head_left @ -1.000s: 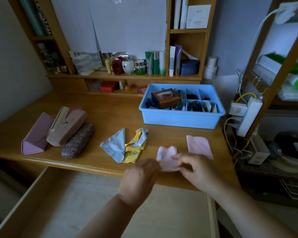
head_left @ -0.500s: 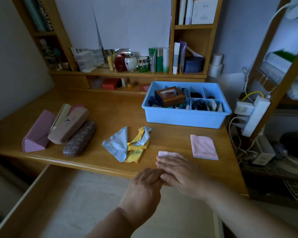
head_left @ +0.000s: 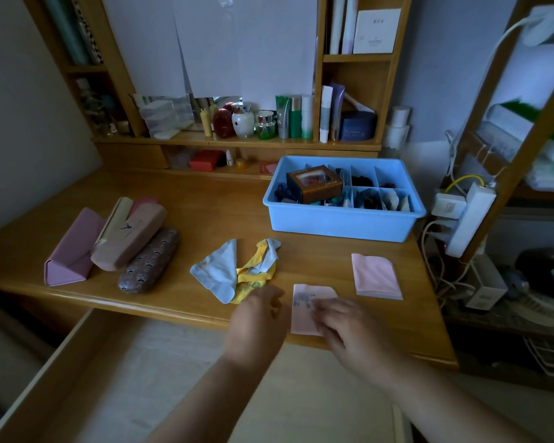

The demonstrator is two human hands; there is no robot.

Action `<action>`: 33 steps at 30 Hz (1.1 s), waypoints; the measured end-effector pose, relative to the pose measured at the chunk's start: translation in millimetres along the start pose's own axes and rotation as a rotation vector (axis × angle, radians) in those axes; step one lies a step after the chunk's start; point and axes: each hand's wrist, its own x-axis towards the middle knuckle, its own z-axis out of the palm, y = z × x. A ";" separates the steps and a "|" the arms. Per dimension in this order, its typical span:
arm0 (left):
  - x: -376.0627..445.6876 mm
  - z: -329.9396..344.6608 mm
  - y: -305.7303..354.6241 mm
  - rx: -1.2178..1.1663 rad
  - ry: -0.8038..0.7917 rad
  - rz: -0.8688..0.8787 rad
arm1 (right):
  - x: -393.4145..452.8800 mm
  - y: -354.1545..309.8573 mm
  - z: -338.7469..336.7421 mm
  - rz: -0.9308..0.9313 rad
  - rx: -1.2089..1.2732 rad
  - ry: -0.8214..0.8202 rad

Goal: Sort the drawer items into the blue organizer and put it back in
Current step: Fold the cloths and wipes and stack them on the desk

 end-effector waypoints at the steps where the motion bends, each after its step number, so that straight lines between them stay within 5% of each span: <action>1: 9.1 0.2 2.9 0.021 -0.056 -0.135 | -5.1 -0.8 2.0 0.019 0.008 0.001; 6: 27.0 11.8 17.9 -0.022 -0.231 -0.329 | -14.6 3.7 10.3 0.094 0.052 -0.030; 11: 22.4 14.9 21.4 -0.158 -0.179 -0.318 | -20.6 7.1 13.8 0.105 0.026 -0.111; 21: 11.2 11.9 31.0 -0.669 -0.218 -0.534 | -22.8 1.5 17.0 0.134 0.105 0.007; 27: 20.1 4.6 47.7 -0.449 -0.237 -0.261 | -20.1 -1.0 0.3 0.171 0.178 0.284; 33: 51.0 12.8 80.7 -0.524 -0.285 -0.089 | -16.2 29.5 -48.6 0.329 0.428 0.577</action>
